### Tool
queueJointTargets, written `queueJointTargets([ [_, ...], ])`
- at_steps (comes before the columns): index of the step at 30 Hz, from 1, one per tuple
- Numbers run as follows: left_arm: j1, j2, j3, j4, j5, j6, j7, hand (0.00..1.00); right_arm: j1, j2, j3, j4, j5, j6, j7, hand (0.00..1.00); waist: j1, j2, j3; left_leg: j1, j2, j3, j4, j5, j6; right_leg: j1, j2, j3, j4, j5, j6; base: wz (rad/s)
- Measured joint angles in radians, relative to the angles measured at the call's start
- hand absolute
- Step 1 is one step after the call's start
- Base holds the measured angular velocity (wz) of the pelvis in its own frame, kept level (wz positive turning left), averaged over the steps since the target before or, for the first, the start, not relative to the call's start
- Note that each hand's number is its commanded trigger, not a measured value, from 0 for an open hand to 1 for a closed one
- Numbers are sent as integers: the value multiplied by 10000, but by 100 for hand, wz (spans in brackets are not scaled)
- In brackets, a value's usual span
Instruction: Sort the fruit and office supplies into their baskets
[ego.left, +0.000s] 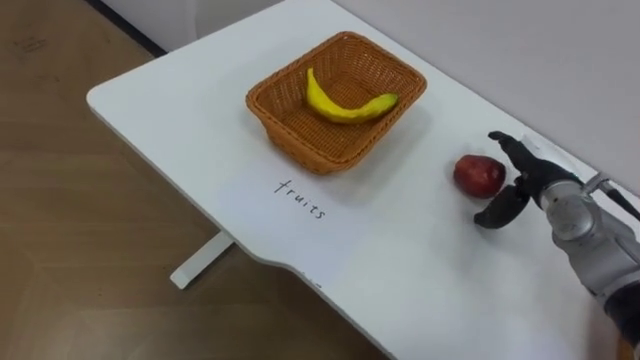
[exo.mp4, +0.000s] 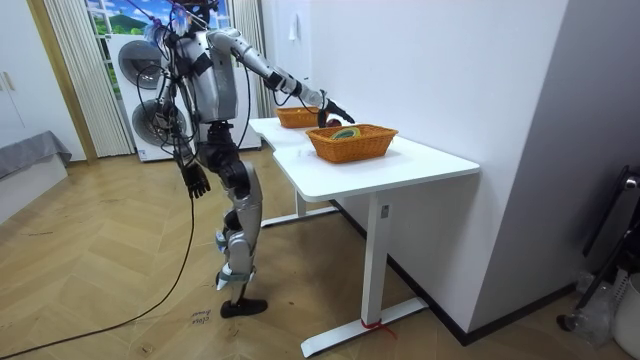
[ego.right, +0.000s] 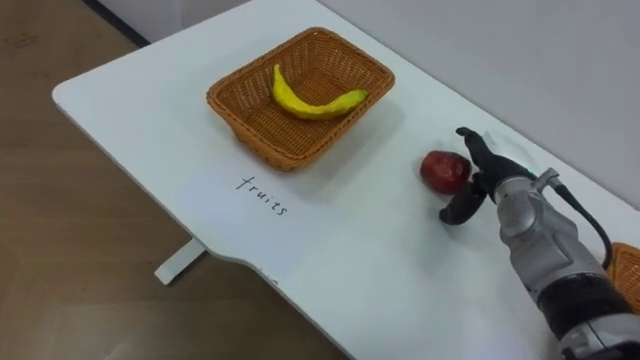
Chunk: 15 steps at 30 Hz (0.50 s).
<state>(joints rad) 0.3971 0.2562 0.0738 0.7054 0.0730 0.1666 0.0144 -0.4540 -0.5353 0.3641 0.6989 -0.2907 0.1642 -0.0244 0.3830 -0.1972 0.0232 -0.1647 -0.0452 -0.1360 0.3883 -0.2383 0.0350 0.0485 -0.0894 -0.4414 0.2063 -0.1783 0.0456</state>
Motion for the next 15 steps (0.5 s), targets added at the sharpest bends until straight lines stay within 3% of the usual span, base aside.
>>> queueJointTargets([
  [15, -120, 75, -238, 222, -15, -66, 40, 0, -370, 7, -31, 480, -3, 6, -221, 0, -15, 67, 91, -180, -3, 14, 132, 7, 73, -294, -138, -67, 369, -1, 3, 0],
])
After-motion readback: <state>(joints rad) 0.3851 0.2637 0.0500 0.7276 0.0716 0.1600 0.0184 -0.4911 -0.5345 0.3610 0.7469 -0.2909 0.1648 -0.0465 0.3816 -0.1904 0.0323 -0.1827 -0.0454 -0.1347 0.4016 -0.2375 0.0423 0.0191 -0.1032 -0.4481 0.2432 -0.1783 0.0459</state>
